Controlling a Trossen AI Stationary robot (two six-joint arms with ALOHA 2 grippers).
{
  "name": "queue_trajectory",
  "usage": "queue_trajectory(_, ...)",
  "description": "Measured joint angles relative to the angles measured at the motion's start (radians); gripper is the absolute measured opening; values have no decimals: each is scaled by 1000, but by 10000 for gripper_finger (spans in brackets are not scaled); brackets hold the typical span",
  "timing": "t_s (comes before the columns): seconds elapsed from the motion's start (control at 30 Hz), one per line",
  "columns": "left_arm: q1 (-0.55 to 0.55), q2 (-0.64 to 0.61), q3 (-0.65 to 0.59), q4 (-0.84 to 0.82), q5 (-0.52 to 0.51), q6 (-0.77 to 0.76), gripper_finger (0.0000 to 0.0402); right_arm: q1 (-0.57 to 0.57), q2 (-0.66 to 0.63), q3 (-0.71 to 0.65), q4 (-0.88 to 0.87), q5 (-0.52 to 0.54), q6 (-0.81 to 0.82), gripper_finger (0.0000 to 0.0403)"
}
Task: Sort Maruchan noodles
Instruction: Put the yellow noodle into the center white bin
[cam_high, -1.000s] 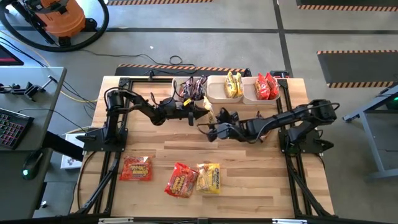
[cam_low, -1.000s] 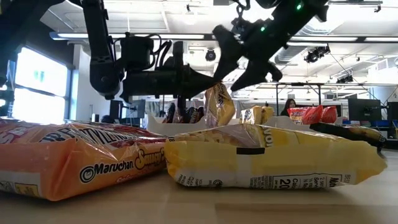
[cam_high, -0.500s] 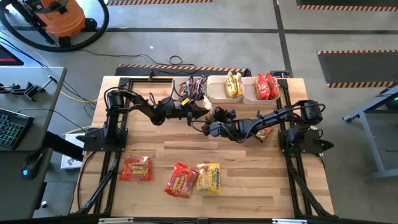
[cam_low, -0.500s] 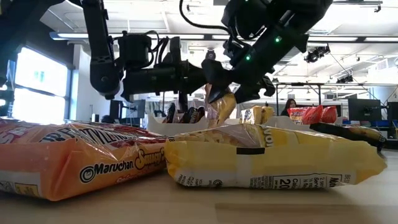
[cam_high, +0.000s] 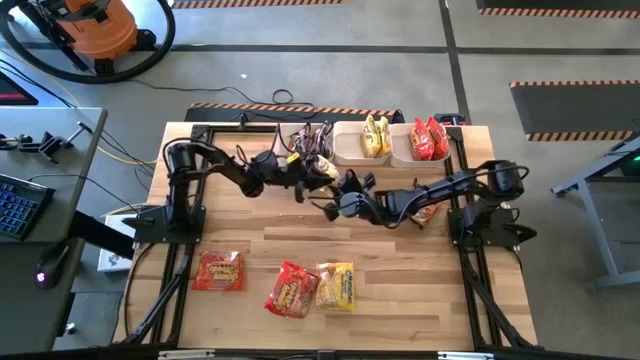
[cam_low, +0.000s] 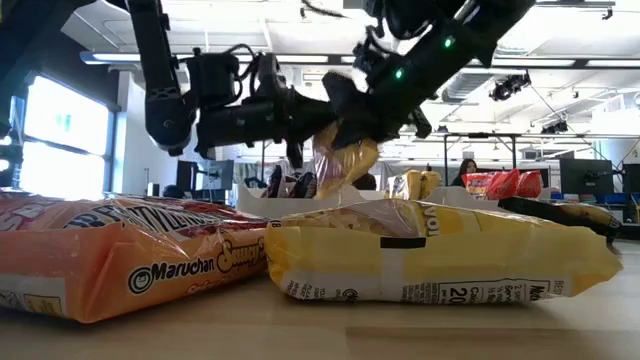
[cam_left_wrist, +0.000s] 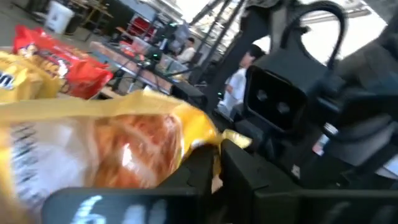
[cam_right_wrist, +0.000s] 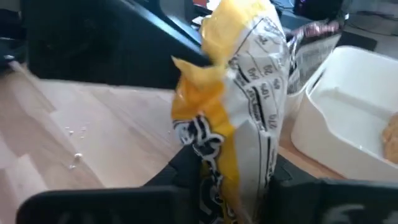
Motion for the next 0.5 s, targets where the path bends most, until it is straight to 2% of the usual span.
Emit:
queue_trajectory(0.17, 50, -77, -71, -2, 33, 66, 55, -18, -101, 0, -63, -41, -28, 68)
queue_trajectory(0.33, 93, -214, -181, 0, 30, 252, 66, -97, -244, 5, -180, -149, -8, 74)
queue_trajectory(0.43, 106, -295, -237, -9, 25, 343, 61, -186, -307, 70, -331, -233, 18, 69)
queue_trajectory(0.5, 108, -337, -258, -8, 24, 376, 54, -259, -319, 150, -497, -282, 58, 69)
